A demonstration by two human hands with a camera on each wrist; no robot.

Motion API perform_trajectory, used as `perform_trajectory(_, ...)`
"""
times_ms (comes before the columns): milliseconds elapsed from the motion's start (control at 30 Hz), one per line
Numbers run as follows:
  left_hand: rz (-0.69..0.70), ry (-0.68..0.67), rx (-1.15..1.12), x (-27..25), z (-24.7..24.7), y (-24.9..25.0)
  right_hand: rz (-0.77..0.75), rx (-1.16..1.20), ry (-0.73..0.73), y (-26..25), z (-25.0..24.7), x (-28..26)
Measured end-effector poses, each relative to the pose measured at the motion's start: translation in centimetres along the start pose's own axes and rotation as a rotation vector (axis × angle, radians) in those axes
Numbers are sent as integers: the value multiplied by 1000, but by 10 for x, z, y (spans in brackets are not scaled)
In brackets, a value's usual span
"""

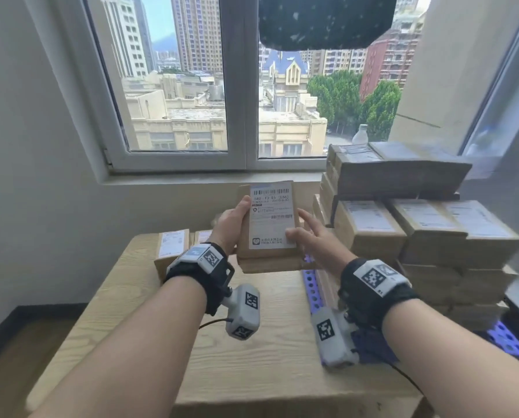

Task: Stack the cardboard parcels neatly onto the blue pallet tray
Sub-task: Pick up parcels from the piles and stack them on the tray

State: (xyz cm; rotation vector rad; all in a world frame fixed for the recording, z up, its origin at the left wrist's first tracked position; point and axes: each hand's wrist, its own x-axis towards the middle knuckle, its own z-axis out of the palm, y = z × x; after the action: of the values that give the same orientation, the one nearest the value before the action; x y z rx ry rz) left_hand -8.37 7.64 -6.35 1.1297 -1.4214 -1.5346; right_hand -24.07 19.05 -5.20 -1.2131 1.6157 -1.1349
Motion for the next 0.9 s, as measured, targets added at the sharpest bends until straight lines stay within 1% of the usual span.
perform_trajectory(200, 51, -121, 98, -5, 85, 54, -36, 92, 167, -25, -86, -13)
perform_trajectory(300, 26, -192, 92, 2, 122, 69, 4, 125, 274, -32, -125, -9)
perform_trajectory(400, -12, -264, 88, 13, 155, 74, 69, 128, 374, -32, -155, -4)
perform_trajectory(467, -44, -296, 108, 20, 173, 75, 121, 106, 416, -28, -167, 1)
perform_trajectory(600, -61, -289, 163, 37, 201, 69, 177, 70, 483, -16, -182, 13)
perform_trajectory(733, -52, -248, 174, 49, 215, 59, 223, 57, 507, -7, -192, 24)
perform_trajectory(800, -54, -235, 196, 61, 219, 50, 250, 16, 528, -5, -196, 27)
perform_trajectory(900, -72, -227, 223, 79, 224, 36, 269, -51, 512, 1, -196, 32)
